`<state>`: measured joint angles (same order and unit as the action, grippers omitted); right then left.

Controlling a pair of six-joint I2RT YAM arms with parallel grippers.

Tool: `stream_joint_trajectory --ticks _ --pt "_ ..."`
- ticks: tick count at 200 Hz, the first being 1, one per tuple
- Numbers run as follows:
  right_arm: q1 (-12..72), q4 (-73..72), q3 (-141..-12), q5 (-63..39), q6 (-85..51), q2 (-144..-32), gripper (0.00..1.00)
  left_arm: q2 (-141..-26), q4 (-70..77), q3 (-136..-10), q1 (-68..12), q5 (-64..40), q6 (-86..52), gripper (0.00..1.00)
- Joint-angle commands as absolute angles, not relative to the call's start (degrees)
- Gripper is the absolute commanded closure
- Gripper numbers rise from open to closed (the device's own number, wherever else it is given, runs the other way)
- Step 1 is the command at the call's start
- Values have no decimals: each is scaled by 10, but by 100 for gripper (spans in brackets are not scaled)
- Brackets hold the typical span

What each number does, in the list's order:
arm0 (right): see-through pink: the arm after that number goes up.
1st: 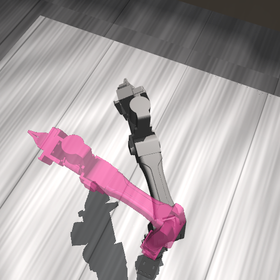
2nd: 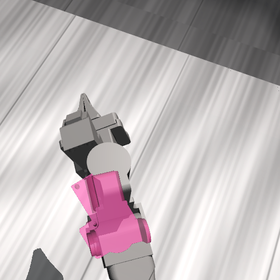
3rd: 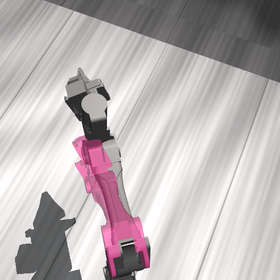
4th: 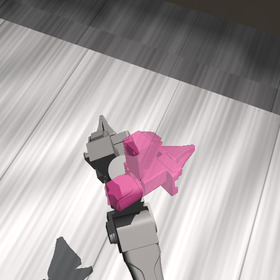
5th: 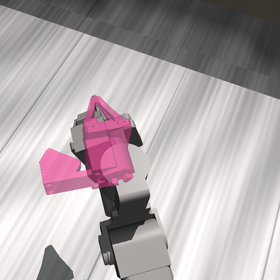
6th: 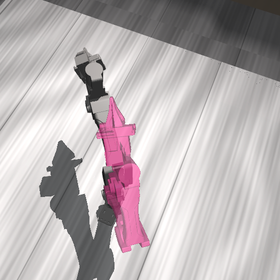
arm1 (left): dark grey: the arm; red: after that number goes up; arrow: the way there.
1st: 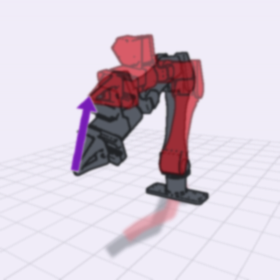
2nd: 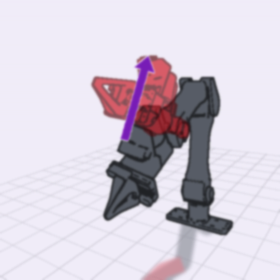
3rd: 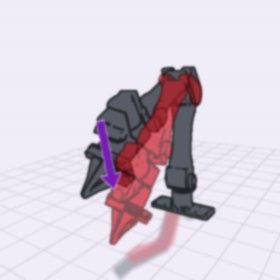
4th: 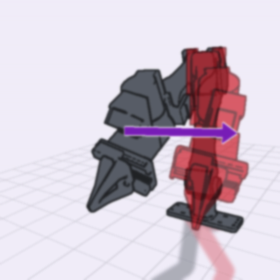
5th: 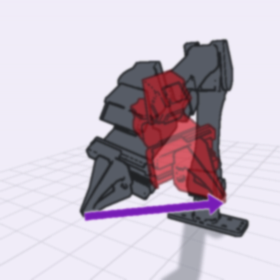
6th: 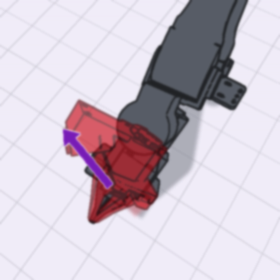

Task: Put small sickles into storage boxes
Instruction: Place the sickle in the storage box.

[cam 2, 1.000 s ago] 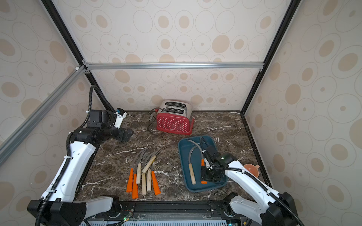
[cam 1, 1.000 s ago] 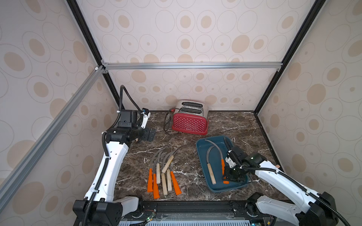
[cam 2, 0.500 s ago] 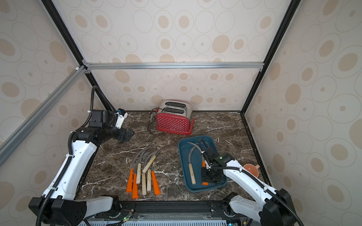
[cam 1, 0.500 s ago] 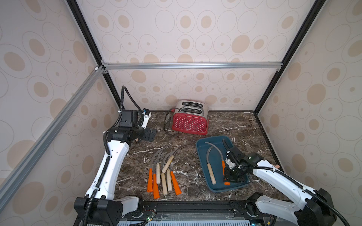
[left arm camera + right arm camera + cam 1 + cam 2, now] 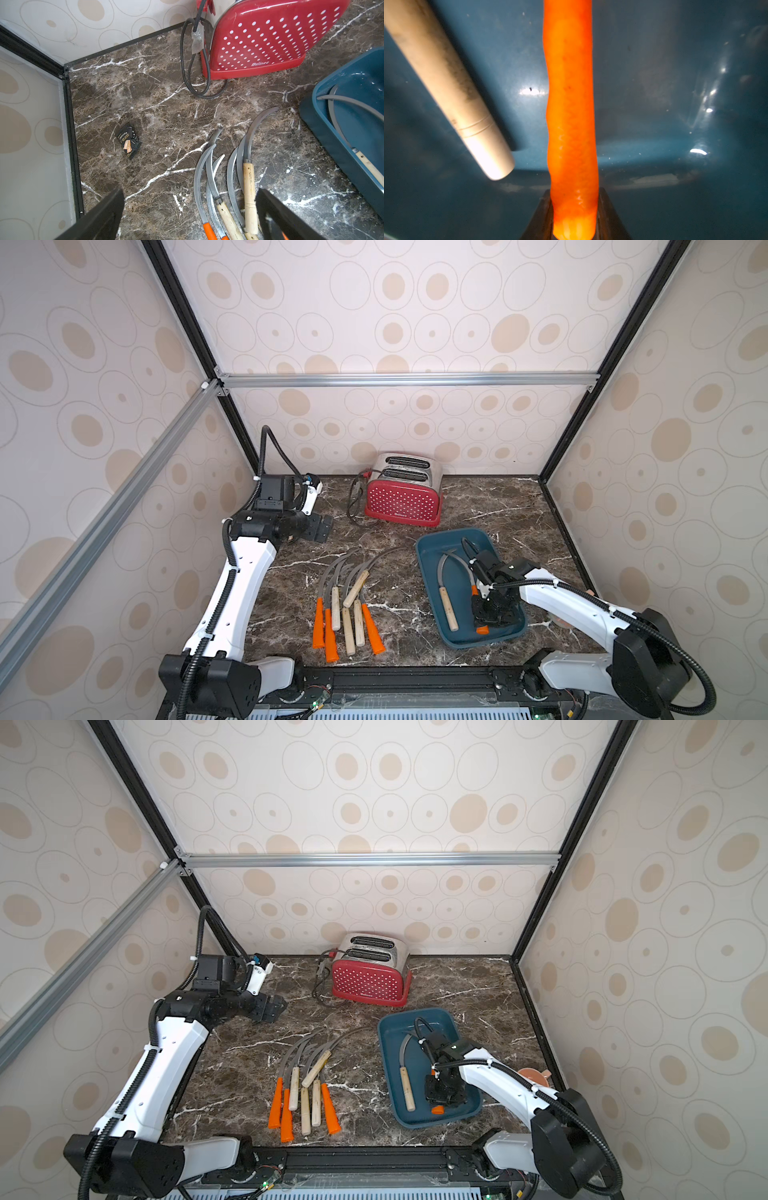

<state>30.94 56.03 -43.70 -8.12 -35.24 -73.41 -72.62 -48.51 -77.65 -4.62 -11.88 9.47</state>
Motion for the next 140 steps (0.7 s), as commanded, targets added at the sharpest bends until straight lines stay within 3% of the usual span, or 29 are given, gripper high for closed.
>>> stream_joint_trajectory --ticks 1,61,140 --pt "306 564 -454 -55 -347 -750 83 -730 -490 -780 -48 -128 107 1" --pt "306 567 -460 -38 -344 -769 66 -727 -495 -774 -48 -126 113 1" --pt "306 587 -487 -3 -342 -767 57 -729 -495 -777 -48 -133 109 1"
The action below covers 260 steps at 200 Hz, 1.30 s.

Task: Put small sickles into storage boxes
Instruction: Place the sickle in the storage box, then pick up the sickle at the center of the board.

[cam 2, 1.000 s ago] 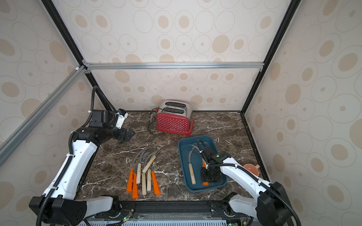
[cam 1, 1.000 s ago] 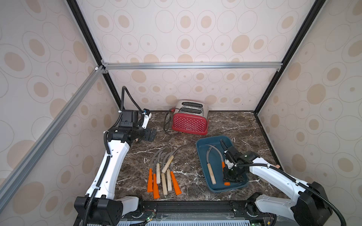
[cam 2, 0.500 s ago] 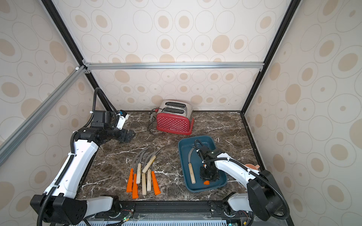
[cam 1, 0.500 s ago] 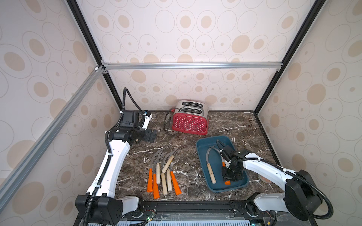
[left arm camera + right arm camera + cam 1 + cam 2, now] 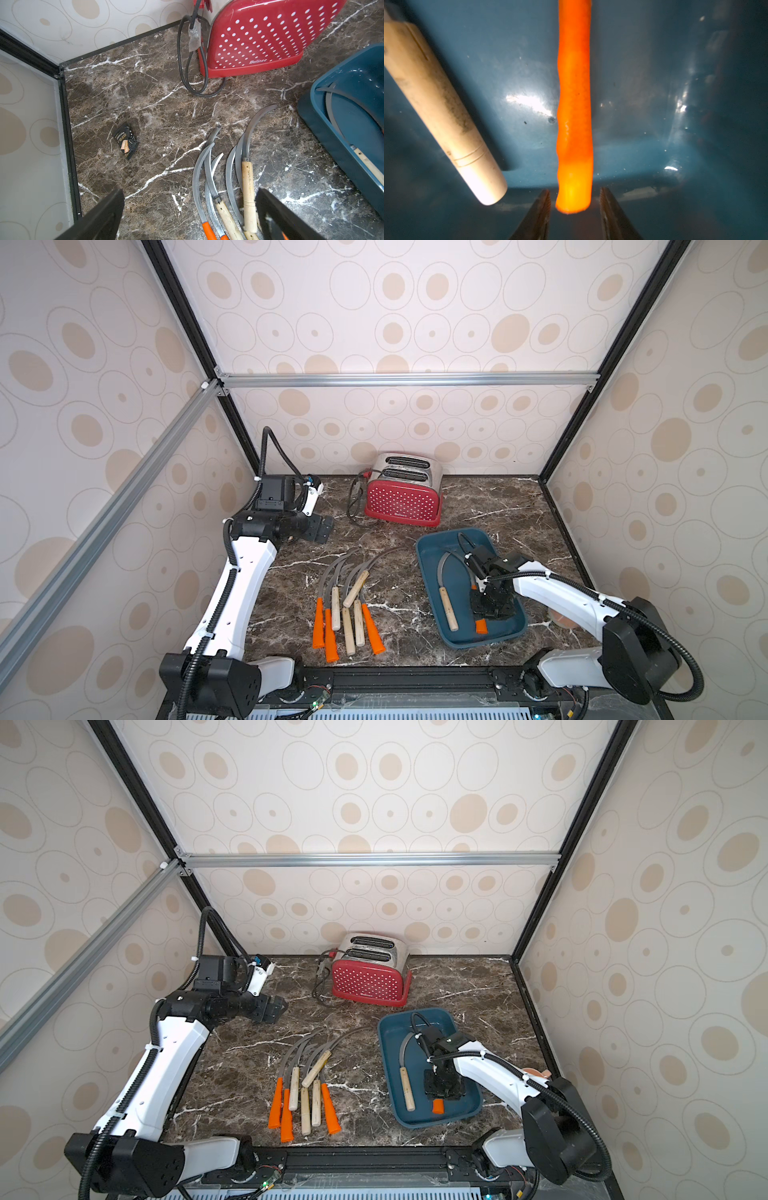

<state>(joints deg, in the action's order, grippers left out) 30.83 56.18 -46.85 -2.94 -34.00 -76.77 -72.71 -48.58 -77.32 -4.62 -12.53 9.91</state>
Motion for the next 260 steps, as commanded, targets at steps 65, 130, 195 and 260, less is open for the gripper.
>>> stream_joint_trajectory --ticks 65,130,195,260 --pt "308 533 -539 18 -357 -690 56 -731 -492 -780 -48 -131 107 1" --pt "364 446 -623 47 -362 -704 57 -728 -490 -761 -54 -123 106 1" --pt "388 404 -635 49 -373 -738 61 -742 -524 -725 -142 -110 135 1" --pt "390 415 -597 73 -397 -687 64 -787 -496 -700 -222 -75 122 1"
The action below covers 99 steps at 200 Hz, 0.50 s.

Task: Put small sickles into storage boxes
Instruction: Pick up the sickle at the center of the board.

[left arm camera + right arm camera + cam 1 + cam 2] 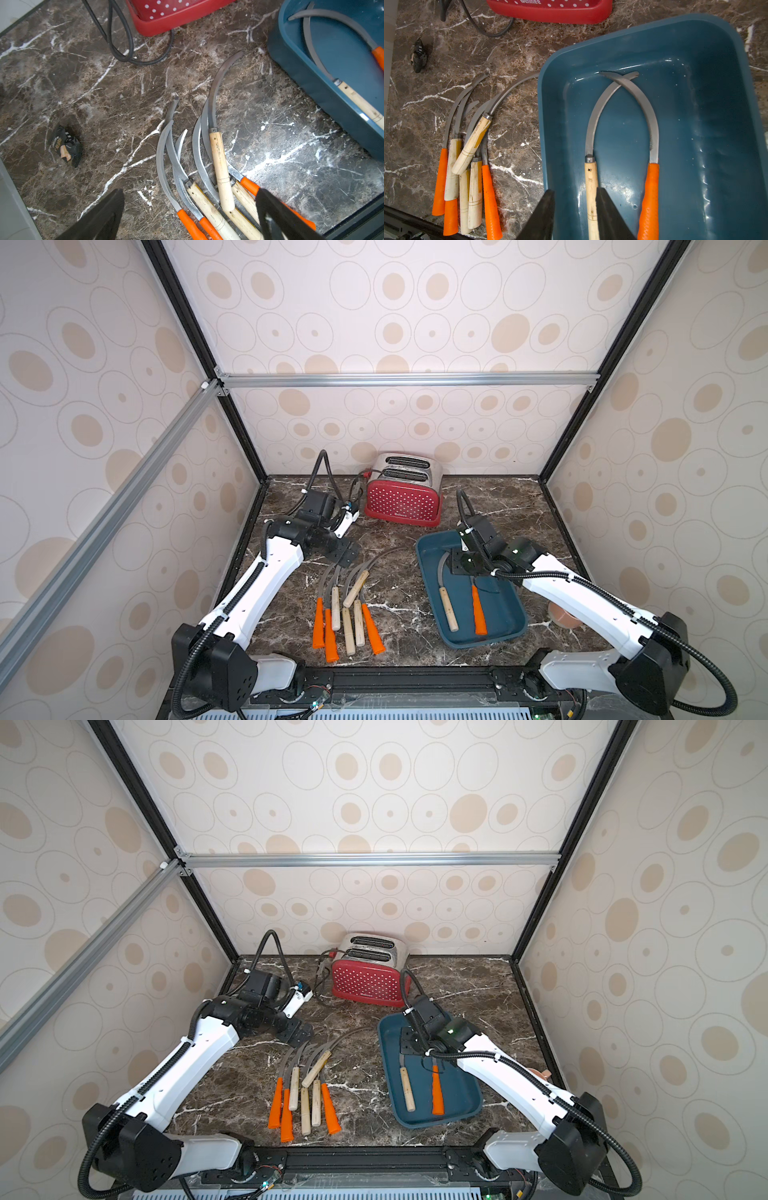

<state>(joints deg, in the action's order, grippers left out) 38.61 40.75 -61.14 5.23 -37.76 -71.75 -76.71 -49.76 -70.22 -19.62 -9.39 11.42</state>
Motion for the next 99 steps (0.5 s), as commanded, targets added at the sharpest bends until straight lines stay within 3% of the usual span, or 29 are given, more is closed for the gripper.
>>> stream_joint_trajectory --ticks 1,99 --pt "390 416 -596 72 -398 -686 64 -787 -497 -700 -224 -74 121 1" --pt "390 429 -553 79 -413 -646 66 -859 -461 -665 -275 -45 51 1"
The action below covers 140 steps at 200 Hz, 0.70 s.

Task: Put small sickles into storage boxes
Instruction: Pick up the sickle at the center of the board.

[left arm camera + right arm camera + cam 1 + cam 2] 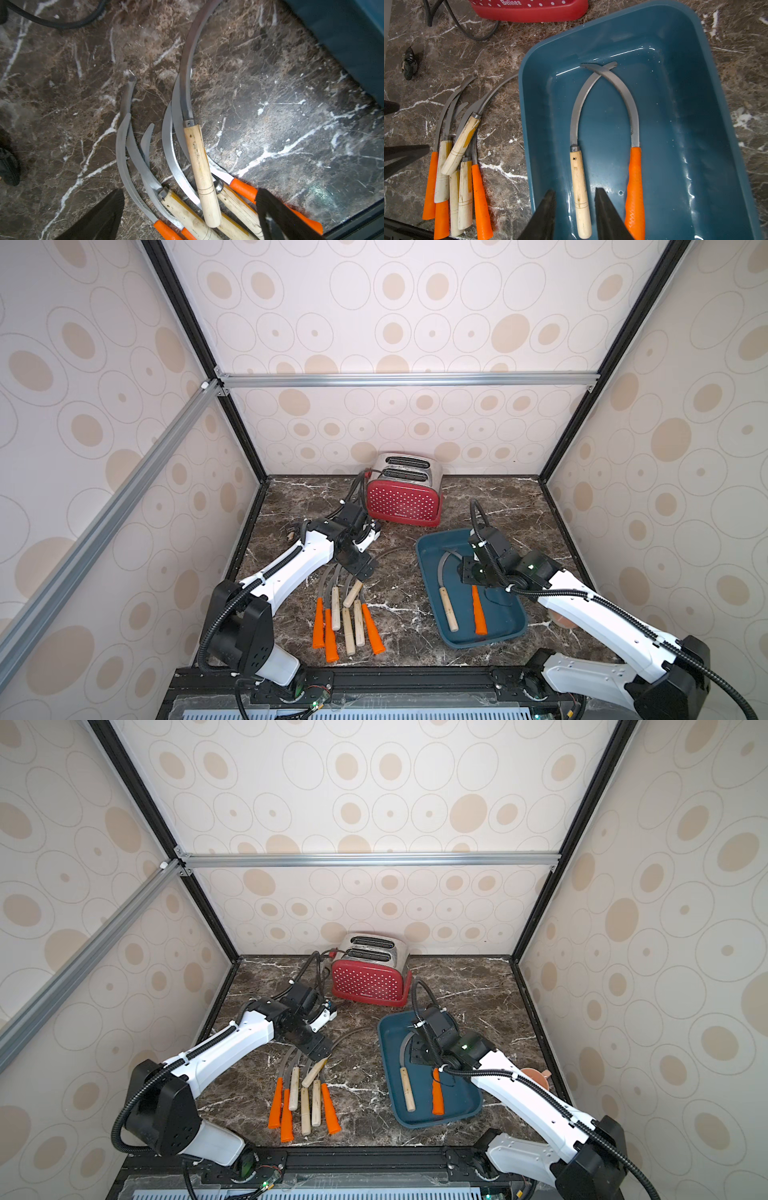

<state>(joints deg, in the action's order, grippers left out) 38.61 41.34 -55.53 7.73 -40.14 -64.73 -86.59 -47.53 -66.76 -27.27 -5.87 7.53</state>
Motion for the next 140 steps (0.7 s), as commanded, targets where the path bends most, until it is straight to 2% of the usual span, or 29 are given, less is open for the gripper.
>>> stream_joint_trajectory --ticks 1,26,79,116,140 --pt "390 429 -553 79 -413 -646 66 -859 -461 -665 -275 -46 51 1" --pt "390 434 -561 77 -408 -654 66 -855 -460 -655 -277 -60 32 1" --pt "425 424 -605 72 -401 -710 66 -810 -444 -660 -273 38 10 1" --pt "473 438 -659 94 -396 -773 65 -790 -458 -696 -250 32 -12 1" --pt "491 421 -672 79 -402 -799 64 -784 -465 -718 -203 6 -36 1"
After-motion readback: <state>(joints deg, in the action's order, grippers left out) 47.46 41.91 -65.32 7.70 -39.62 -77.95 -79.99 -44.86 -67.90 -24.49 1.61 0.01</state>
